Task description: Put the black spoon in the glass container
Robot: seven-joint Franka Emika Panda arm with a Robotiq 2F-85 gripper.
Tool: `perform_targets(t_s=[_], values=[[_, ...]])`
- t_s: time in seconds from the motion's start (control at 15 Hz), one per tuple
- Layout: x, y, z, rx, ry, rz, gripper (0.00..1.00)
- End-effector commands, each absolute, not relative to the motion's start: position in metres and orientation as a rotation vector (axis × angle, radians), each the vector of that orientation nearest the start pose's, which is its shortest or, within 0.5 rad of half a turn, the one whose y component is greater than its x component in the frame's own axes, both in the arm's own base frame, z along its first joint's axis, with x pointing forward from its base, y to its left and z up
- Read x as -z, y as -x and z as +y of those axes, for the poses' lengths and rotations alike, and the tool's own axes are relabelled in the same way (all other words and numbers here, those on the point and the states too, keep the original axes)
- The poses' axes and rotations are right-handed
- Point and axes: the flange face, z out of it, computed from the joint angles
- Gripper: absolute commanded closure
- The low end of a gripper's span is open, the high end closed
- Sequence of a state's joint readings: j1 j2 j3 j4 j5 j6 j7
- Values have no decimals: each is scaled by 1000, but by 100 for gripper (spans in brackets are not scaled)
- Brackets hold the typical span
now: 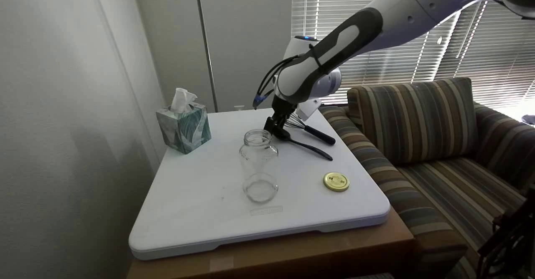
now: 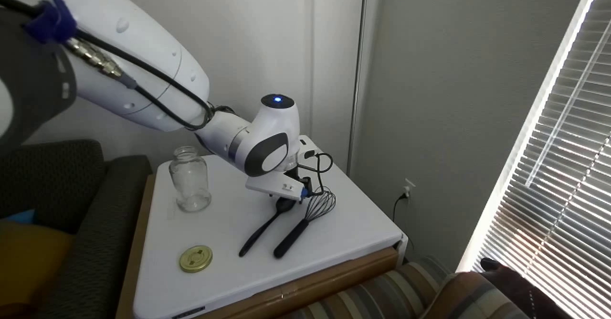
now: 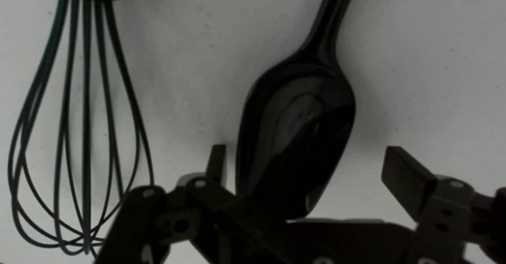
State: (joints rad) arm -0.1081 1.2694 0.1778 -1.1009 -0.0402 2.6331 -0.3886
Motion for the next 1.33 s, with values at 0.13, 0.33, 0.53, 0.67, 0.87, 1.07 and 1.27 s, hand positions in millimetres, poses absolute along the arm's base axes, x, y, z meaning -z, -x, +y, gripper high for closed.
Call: perform_targets(t_s=[0.13, 0.33, 0.53, 0.67, 0.87, 1.07, 1.27], values=[[-63, -779, 4, 482, 2988, -554, 0], [-72, -780, -1, 480, 3011, -562, 0], [-73, -779, -13, 476, 3039, -552, 0], [-68, -777, -20, 462, 3049, -540, 0], [-63, -775, -22, 452, 3043, -539, 0], [-61, -775, -17, 448, 3030, -546, 1], [-61, -774, -15, 449, 3026, -548, 26]])
